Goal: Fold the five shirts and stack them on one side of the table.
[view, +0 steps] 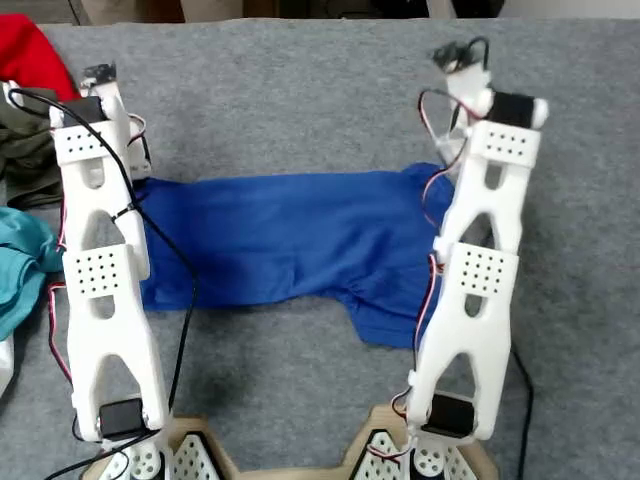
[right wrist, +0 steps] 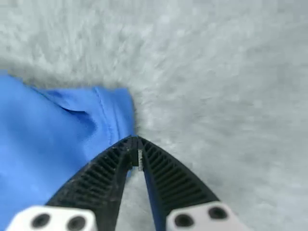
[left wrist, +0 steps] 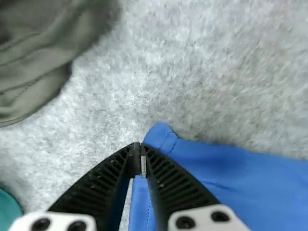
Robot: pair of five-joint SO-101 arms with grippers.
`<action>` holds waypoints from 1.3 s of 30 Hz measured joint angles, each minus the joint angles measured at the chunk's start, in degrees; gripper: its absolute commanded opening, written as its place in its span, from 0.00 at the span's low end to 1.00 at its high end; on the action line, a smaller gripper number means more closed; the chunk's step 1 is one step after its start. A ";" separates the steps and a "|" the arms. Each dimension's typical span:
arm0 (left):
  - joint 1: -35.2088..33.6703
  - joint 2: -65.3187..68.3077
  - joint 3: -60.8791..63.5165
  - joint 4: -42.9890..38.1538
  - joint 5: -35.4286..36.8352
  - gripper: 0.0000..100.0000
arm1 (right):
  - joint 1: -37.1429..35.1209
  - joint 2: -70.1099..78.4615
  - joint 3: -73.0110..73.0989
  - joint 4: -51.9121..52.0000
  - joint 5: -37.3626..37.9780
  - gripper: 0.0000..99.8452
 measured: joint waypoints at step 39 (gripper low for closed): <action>10.46 -84.92 112.18 -26.64 -10.37 0.02 | -11.34 -70.51 122.99 -36.75 21.89 0.11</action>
